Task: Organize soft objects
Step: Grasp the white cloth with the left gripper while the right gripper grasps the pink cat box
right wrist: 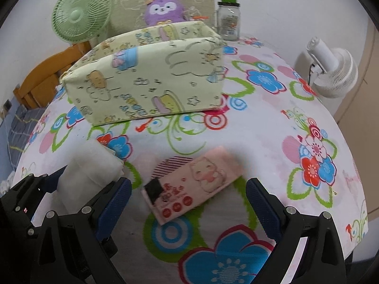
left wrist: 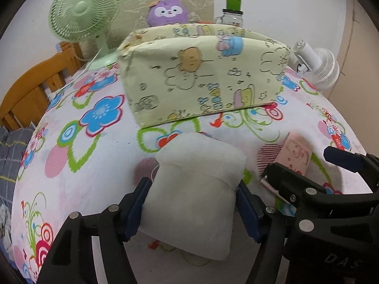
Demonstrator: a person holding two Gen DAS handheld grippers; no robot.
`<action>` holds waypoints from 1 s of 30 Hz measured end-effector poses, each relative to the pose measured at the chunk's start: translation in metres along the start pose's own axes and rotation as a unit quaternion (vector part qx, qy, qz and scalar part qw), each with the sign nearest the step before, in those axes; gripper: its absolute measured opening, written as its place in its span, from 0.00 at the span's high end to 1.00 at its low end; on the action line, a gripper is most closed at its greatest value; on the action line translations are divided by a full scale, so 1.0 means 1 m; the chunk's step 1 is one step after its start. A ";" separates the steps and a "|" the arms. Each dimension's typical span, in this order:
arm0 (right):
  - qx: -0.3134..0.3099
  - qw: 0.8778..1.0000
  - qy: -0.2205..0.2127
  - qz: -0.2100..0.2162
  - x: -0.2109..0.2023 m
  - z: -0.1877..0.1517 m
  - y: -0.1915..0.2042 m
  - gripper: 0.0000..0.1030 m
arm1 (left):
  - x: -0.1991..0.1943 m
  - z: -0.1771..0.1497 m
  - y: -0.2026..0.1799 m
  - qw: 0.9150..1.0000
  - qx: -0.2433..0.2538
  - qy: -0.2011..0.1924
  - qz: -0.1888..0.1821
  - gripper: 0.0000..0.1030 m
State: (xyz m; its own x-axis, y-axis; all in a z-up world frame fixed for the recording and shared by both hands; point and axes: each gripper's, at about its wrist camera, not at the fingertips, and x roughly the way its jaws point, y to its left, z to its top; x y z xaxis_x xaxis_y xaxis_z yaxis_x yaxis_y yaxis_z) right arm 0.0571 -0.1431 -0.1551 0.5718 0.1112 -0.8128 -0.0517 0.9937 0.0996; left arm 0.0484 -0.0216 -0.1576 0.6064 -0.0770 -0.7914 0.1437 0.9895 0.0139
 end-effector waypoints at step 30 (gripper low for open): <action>-0.015 0.999 0.019 0.047 0.028 0.020 0.012 0.23 | 0.012 0.014 0.006 1.000 -0.008 0.016 0.001 0.31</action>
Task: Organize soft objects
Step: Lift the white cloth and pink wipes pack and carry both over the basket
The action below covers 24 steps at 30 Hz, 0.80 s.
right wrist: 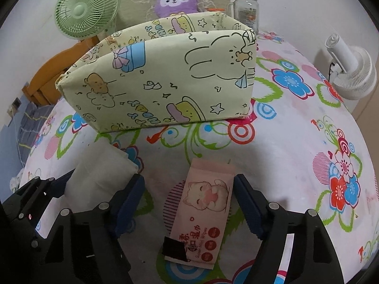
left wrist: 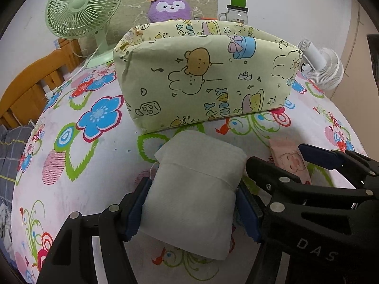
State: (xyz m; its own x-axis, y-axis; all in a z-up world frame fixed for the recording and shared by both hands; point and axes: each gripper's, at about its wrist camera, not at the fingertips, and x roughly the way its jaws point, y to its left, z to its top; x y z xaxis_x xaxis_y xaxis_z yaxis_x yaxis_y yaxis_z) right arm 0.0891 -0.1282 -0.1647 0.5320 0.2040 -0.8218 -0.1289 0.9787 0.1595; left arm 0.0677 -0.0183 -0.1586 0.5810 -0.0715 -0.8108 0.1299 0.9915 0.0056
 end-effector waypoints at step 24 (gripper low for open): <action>-0.020 0.999 -0.016 -0.023 -0.014 -0.022 0.002 0.58 | -0.012 -0.021 -0.009 1.000 0.016 -0.012 0.005 0.31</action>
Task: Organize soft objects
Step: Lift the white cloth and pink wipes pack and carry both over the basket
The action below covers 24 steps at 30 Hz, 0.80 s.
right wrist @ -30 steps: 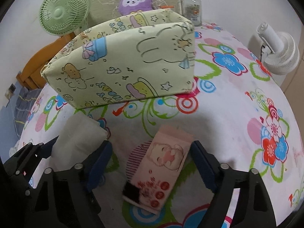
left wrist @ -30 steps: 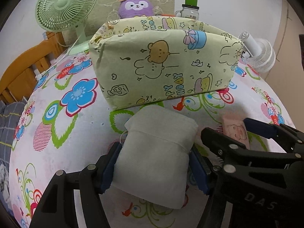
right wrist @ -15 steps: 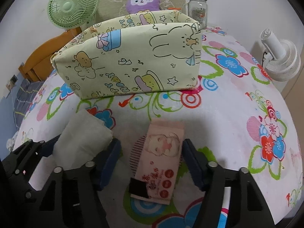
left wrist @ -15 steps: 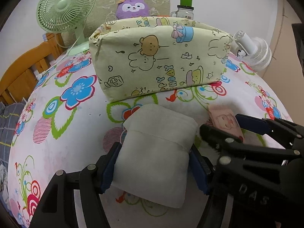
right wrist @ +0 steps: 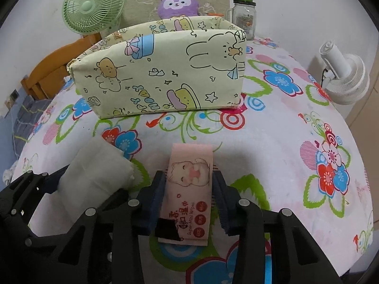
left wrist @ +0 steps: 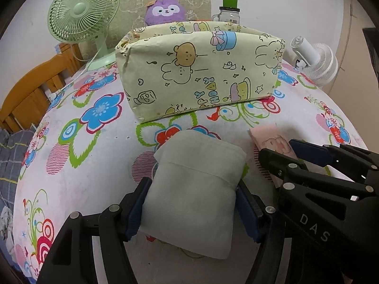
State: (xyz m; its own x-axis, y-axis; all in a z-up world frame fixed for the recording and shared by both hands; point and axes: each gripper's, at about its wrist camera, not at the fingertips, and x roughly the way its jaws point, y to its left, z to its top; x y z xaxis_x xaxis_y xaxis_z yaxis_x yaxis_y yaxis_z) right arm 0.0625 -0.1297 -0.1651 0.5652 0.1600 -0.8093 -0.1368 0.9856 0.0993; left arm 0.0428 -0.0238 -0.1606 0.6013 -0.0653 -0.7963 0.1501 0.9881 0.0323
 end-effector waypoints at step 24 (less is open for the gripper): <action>0.006 0.999 -0.032 0.005 -0.031 0.020 -0.007 0.59 | -0.026 0.023 -0.006 1.000 -0.010 -0.019 -0.009 0.34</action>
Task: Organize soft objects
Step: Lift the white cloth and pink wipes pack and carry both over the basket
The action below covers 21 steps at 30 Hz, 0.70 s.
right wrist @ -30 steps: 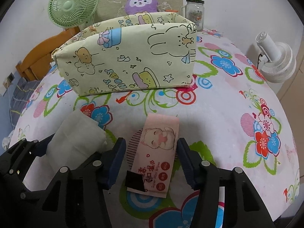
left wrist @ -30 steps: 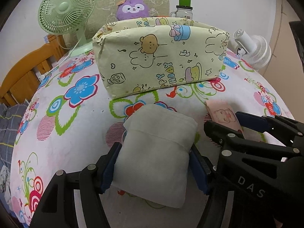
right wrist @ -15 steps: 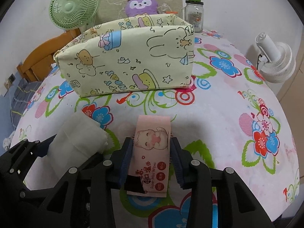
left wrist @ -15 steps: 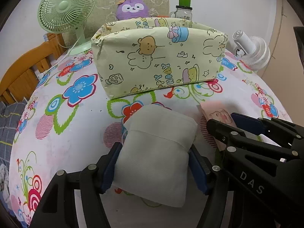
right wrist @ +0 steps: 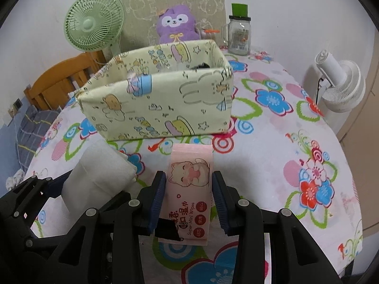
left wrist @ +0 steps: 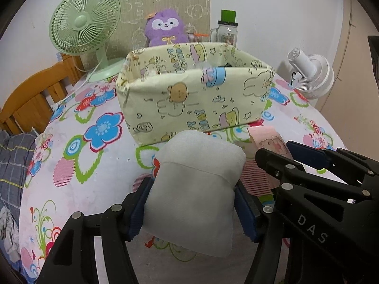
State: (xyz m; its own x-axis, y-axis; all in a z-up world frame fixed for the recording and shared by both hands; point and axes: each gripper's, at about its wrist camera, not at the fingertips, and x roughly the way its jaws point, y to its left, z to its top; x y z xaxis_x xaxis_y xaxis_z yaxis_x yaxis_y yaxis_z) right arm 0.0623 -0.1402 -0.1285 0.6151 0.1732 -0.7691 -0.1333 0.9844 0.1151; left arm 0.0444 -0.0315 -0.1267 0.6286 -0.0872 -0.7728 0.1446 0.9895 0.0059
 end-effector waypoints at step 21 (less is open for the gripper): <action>-0.009 0.999 -0.042 0.018 -0.042 0.022 0.004 0.59 | -0.039 0.024 -0.006 0.999 0.000 -0.038 0.003 0.35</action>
State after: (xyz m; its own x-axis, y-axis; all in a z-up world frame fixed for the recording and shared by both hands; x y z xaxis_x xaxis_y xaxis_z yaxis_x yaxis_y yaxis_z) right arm 0.0532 -0.1425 -0.0820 0.6725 0.2110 -0.7094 -0.1705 0.9769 0.1289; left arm 0.0376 -0.0369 -0.0811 0.6852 -0.0891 -0.7229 0.1405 0.9900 0.0112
